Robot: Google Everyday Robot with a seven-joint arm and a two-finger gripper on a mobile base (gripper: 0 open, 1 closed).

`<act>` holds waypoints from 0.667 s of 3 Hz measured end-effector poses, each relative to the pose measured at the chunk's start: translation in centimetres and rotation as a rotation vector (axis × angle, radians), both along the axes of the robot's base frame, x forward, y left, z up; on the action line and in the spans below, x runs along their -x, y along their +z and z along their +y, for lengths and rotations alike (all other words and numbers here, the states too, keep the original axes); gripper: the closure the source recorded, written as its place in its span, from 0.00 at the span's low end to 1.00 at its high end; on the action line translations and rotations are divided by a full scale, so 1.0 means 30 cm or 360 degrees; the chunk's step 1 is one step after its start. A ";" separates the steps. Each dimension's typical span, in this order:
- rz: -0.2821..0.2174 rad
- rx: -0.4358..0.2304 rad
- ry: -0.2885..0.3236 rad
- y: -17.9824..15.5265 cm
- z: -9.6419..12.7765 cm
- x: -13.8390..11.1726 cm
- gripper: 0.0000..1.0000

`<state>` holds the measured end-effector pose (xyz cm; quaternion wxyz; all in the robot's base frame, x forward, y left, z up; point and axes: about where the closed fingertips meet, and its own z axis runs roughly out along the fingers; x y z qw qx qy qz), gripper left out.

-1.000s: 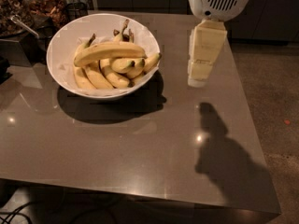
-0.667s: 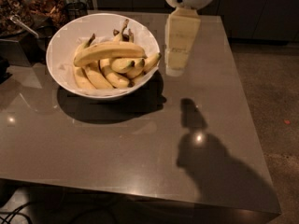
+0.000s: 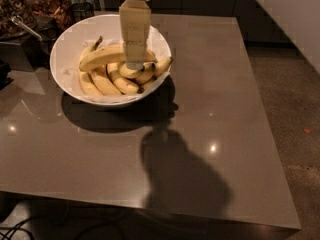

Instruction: Pick banana from white bowl

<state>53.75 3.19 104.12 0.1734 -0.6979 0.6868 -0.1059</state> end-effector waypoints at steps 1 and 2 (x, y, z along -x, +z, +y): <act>0.0015 0.0012 0.0052 -0.032 0.118 -0.041 0.16; 0.0014 0.0021 0.0077 -0.052 0.199 -0.089 0.25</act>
Offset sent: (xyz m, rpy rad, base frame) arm 0.0078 0.0448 -0.0375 -0.1856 0.1700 0.0163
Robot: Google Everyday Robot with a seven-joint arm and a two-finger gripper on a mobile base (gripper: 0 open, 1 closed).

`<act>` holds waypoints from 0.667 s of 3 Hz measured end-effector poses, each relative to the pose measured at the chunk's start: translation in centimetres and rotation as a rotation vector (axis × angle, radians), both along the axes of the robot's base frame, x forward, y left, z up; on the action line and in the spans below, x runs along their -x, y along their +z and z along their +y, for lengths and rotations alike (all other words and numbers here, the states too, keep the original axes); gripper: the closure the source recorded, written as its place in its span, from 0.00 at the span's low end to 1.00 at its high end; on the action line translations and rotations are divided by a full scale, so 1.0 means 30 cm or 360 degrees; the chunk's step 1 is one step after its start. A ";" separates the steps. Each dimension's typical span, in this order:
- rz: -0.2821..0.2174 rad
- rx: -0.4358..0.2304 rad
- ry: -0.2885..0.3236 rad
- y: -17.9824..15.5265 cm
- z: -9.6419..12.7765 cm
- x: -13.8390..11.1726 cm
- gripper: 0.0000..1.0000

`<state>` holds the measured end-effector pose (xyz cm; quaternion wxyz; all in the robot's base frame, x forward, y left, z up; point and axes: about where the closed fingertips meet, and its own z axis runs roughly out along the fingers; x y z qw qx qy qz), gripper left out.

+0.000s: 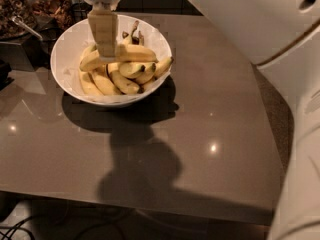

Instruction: Pick banana from white bowl

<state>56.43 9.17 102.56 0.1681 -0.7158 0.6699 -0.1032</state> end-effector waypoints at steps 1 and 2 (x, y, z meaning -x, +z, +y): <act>0.0010 0.0013 0.0010 -0.024 0.039 -0.045 0.30; 0.0062 0.0044 0.0009 -0.083 0.051 -0.072 0.31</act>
Offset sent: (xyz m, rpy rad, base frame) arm -0.0057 -0.0257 -0.0566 -0.2166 0.2309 -0.0463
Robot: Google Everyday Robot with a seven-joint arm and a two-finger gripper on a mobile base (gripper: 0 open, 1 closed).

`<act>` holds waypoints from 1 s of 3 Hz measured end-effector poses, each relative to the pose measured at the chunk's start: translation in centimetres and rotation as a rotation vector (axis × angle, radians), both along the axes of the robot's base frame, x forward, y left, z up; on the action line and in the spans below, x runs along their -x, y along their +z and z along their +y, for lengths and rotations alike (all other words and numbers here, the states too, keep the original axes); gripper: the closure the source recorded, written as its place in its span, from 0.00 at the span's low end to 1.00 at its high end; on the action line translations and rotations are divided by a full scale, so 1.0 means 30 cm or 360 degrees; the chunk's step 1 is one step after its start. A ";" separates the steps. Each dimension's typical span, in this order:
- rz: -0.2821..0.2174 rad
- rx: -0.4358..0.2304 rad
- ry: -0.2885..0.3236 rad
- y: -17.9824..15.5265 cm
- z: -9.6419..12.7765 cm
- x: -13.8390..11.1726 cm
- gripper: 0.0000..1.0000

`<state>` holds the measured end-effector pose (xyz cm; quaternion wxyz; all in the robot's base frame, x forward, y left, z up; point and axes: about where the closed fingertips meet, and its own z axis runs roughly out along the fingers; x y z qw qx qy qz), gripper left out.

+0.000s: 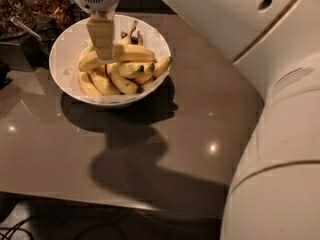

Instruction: Pick banana from white bowl

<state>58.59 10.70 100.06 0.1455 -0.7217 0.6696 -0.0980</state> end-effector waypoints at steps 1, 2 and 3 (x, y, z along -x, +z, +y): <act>0.0063 0.0034 -0.0024 -0.068 -0.009 -0.023 0.33; 0.0109 0.0059 -0.0044 -0.115 -0.019 -0.036 0.36; 0.0134 0.0081 -0.0048 -0.142 -0.024 -0.044 0.55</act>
Offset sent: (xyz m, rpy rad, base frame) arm -0.0209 -0.0519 -0.0572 -0.2123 0.2455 -0.0875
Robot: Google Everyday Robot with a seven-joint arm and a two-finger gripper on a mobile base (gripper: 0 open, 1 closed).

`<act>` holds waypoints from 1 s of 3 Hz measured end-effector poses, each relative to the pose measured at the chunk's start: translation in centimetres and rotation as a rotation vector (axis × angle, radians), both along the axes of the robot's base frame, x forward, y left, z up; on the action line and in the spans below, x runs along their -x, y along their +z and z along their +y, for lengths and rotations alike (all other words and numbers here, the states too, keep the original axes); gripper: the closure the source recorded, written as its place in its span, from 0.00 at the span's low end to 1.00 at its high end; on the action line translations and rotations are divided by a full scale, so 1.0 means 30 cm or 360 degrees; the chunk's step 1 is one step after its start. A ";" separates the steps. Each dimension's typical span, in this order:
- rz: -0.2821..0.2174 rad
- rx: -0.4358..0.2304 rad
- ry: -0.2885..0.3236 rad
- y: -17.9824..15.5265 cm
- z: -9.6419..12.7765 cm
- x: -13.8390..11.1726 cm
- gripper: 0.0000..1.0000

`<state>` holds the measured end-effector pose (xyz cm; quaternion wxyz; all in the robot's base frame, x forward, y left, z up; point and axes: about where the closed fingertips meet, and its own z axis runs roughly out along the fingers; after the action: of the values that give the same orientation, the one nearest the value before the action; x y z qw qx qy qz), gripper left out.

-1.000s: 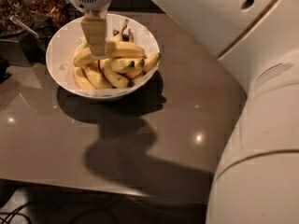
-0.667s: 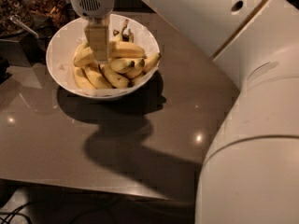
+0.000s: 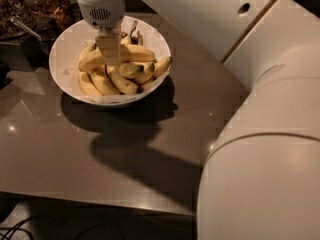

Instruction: Pick banana from white bowl

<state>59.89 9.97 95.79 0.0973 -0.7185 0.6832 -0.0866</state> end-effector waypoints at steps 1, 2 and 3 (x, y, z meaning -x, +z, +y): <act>0.0002 0.0040 -0.0010 -0.018 -0.029 0.018 0.77; -0.0010 0.0052 -0.0009 -0.029 -0.057 0.039 0.99; -0.0010 0.0052 -0.0009 -0.029 -0.050 0.039 1.00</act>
Offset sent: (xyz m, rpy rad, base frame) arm -0.0424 -0.0576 -0.0179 -0.1272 0.0537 -0.0277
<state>58.73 8.46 94.93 0.0877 -0.7177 0.6835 -0.1003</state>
